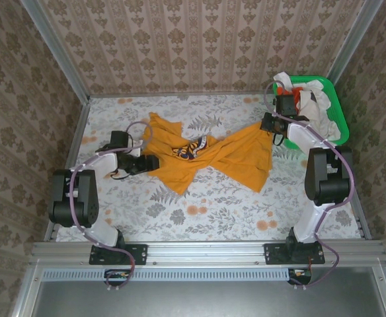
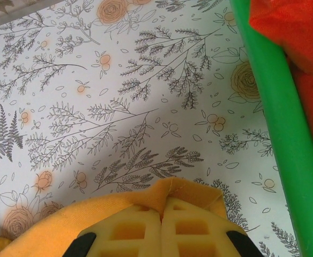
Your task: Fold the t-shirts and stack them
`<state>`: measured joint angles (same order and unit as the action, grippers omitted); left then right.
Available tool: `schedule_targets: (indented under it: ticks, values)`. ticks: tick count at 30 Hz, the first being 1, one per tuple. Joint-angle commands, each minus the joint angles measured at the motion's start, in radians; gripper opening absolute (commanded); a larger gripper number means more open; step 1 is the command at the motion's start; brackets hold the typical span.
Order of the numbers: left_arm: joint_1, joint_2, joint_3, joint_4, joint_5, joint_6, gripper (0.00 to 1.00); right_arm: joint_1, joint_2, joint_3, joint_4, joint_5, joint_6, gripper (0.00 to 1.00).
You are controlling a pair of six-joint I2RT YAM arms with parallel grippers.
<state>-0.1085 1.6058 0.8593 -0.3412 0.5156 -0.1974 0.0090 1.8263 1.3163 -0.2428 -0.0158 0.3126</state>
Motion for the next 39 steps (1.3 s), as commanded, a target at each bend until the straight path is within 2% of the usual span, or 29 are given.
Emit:
schedule_targets:
  ticks: [1, 4, 8, 9, 12, 13, 16, 19, 21, 24, 27, 31, 35, 39]
  values:
    - [0.009, 0.035, 0.024, 0.017, -0.011, -0.001, 0.69, -0.003, 0.0, 0.014, -0.015, -0.022, -0.009, 0.0]
    - [0.006, 0.05, 0.021, 0.047, 0.033, -0.023, 0.6, -0.007, -0.008, 0.007, -0.015, -0.015, -0.009, 0.0]
    - [-0.008, 0.061, 0.01, 0.073, 0.07, -0.061, 0.53, -0.012, -0.018, -0.006, -0.007, -0.019, -0.003, 0.0]
    - [-0.01, 0.064, 0.005, 0.084, 0.071, -0.072, 0.44, -0.013, -0.021, -0.008, -0.007, -0.024, -0.003, 0.0]
    - [-0.011, 0.069, -0.001, 0.096, 0.051, -0.097, 0.07, -0.014, -0.037, -0.018, -0.003, -0.038, 0.005, 0.02]
    - [-0.01, 0.066, -0.004, 0.094, 0.043, -0.101, 0.0, -0.014, -0.051, -0.031, 0.0, -0.043, 0.007, 0.16]
    - [-0.008, 0.038, -0.01, 0.09, 0.032, -0.117, 0.0, -0.017, -0.133, -0.123, 0.035, -0.035, 0.022, 0.54]
    - [0.007, -0.01, -0.023, 0.092, 0.019, -0.155, 0.0, -0.033, -0.229, -0.244, 0.086, -0.03, 0.054, 0.66]
    - [0.023, -0.038, -0.027, 0.093, 0.021, -0.175, 0.0, -0.045, -0.27, -0.299, 0.096, -0.035, 0.077, 0.66]
    - [0.037, -0.064, -0.008, 0.067, 0.021, -0.174, 0.0, -0.052, -0.283, -0.346, 0.099, -0.063, 0.09, 0.6]
    - [0.039, -0.065, 0.014, 0.047, 0.024, -0.169, 0.0, -0.055, -0.225, -0.346, 0.108, -0.05, 0.085, 0.59]
    - [0.06, -0.071, 0.018, 0.05, 0.03, -0.181, 0.0, -0.061, -0.108, -0.261, 0.067, -0.042, 0.081, 0.56]
    - [0.121, -0.125, 0.008, 0.039, 0.042, -0.201, 0.0, -0.039, -0.069, -0.216, 0.085, -0.052, 0.092, 0.54]
    - [0.224, -0.224, -0.02, 0.002, 0.01, -0.239, 0.0, 0.004, -0.081, -0.218, 0.077, -0.03, 0.114, 0.55]
